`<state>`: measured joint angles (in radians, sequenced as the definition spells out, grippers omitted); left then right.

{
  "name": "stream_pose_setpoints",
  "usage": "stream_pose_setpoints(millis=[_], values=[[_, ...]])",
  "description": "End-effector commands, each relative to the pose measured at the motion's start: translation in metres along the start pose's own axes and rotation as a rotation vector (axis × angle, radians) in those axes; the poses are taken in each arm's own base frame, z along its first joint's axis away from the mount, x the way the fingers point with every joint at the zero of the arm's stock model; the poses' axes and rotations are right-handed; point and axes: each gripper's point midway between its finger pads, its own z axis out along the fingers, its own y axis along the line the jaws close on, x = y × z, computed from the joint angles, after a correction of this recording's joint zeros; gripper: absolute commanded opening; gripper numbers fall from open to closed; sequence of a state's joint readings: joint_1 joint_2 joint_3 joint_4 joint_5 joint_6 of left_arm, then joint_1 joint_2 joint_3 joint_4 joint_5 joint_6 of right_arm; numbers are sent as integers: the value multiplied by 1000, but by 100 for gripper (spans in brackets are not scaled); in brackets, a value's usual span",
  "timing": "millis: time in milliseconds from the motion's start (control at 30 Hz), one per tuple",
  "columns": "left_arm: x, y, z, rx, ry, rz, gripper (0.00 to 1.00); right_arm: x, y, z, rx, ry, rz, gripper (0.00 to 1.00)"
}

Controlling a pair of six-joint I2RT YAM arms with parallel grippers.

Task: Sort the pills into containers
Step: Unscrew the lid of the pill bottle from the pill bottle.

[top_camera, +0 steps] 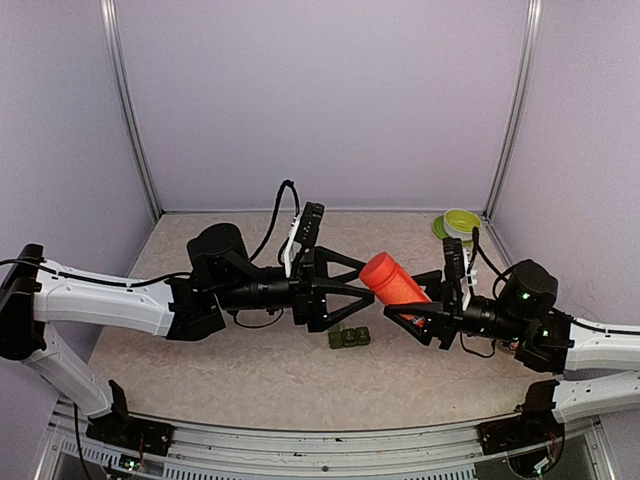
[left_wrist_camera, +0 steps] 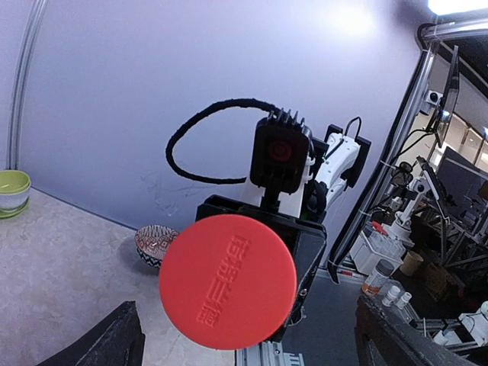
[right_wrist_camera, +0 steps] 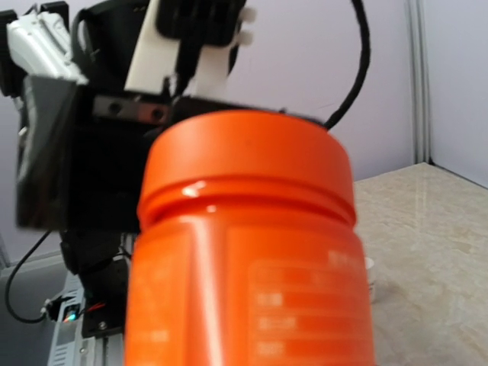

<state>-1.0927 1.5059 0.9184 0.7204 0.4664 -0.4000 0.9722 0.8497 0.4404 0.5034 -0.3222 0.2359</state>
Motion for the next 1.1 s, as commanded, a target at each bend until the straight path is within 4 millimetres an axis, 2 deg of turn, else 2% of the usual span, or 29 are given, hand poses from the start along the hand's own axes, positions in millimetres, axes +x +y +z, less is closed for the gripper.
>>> stream_pose_setpoints(millis=[0,267,667,800,1067], values=[[-10,-3,-2,24,0,34,94,-4,10,0,-65,-16,-22,20],[-8,-6,4,83,25,36,89,2,17,6,-119,3,4,20],[0,-3,4,67,36,52,67,2,16,6,-116,5,3,20],[-1,1,5,49,29,47,52,4,16,7,-119,12,6,20],[-6,1,4,27,0,-22,50,11,7,2,-59,16,-49,20]])
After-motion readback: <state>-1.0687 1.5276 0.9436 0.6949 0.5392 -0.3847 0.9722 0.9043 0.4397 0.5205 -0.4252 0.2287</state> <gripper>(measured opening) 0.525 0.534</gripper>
